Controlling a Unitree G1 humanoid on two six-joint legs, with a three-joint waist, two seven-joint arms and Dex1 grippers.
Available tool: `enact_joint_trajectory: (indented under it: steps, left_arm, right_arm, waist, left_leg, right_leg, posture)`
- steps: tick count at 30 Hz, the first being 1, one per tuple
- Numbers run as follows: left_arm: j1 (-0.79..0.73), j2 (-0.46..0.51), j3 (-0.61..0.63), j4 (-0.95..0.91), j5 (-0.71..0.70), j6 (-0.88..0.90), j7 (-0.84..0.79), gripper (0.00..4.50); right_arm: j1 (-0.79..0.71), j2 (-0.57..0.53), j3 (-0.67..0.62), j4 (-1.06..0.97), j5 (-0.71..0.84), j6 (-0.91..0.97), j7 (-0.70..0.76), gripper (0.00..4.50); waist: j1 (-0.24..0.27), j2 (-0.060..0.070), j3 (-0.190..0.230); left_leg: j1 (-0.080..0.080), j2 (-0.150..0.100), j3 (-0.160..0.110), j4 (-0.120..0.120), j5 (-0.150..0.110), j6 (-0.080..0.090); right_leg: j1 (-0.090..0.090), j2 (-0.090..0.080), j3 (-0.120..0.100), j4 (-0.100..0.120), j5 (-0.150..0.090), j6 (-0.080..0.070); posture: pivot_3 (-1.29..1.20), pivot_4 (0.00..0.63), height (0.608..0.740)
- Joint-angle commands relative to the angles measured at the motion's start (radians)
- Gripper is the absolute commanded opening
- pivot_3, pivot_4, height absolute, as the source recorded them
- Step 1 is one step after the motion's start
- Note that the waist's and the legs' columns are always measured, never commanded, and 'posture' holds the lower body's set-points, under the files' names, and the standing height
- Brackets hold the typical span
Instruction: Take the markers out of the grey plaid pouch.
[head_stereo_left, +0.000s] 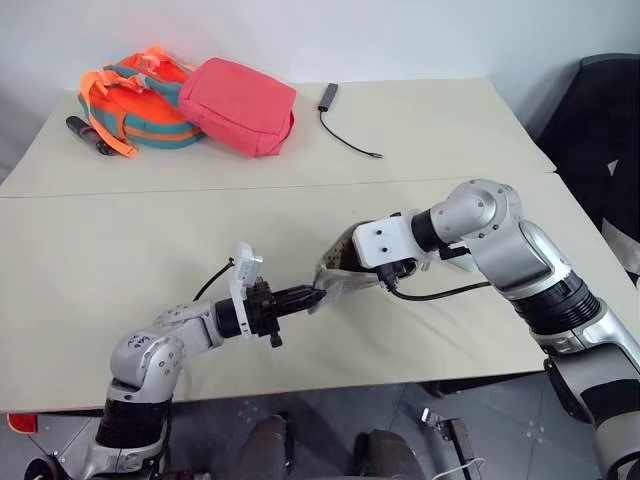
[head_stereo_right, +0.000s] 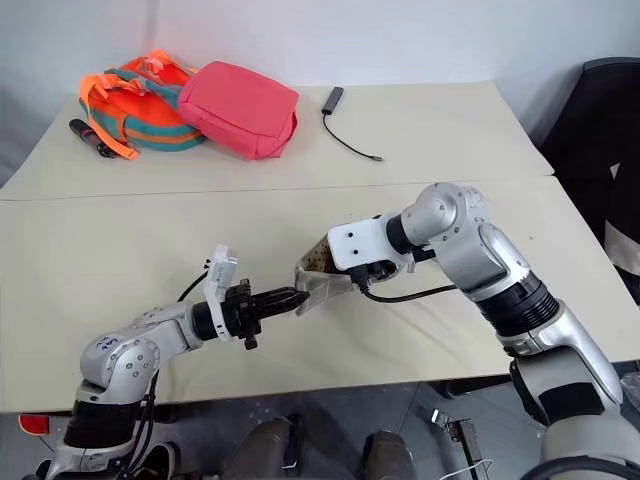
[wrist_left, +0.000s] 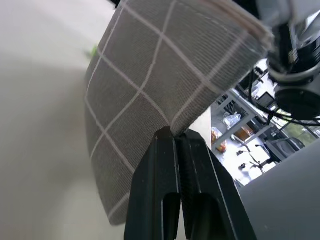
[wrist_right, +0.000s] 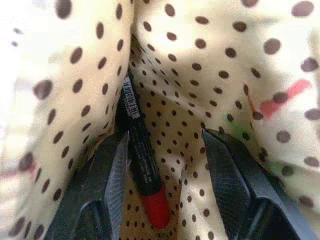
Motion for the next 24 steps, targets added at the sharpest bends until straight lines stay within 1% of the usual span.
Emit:
enact_joint_trajectory:
  steps: [1, 5, 10, 16, 24]
  left_arm:
    - [0.012, 0.014, -0.01, -0.023, 0.024, -0.044, -0.012, 0.0]
    - [0.022, 0.019, -0.012, -0.029, 0.031, -0.056, -0.011, 0.0]
    - [0.032, 0.013, -0.018, -0.036, 0.031, -0.063, -0.002, 0.0]
    - [0.034, 0.01, -0.024, -0.045, 0.032, -0.069, 0.007, 0.0]
    - [0.037, 0.01, -0.027, -0.051, 0.036, -0.075, 0.014, 0.0]
  right_arm:
    - [0.008, 0.011, 0.025, 0.025, -0.044, -0.051, -0.029, 2.42]
    - [-0.003, 0.022, 0.027, 0.074, -0.075, -0.083, -0.048, 2.42]
    - [0.018, 0.048, 0.053, 0.129, -0.115, -0.128, -0.071, 2.42]
    - [0.038, 0.082, 0.064, 0.16, -0.136, -0.148, -0.093, 2.42]
    - [0.054, 0.096, 0.063, 0.179, -0.147, -0.165, -0.091, 2.42]
  waist:
    - [0.0, 0.0, 0.0]
    - [0.0, 0.0, 0.0]
    - [-0.001, 0.0, 0.0]
    - [-0.002, 0.0, 0.0]
    - [-0.015, 0.0, 0.0]
  left_leg:
    - [0.0, 0.0, 0.0, 0.0, 0.0, 0.0]
    - [0.0, 0.0, 0.0, 0.0, 0.0, 0.0]
    - [0.0, 0.0, 0.0, 0.0, 0.0, 0.0]
    - [0.0, 0.0, 0.0, 0.0, 0.0, 0.0]
    - [0.001, 0.0, 0.0, 0.0, 0.0, 0.0]
  right_leg:
    - [0.0, 0.0, 0.0, 0.0, 0.0, 0.0]
    - [0.0, 0.0, 0.0, 0.0, 0.0, 0.0]
    - [0.0, 0.0, 0.0, 0.0, 0.0, 0.0]
    - [0.0, 0.0, 0.0, 0.0, 0.0, 0.0]
    - [0.001, 0.0, 0.0, 0.001, 0.0, 0.0]
  posture:
    - [0.0, 0.15, 0.74]
    - [0.0, 0.15, 0.74]
    - [0.0, 0.15, 0.74]
    - [0.0, 0.15, 0.74]
    - [0.0, 0.15, 0.74]
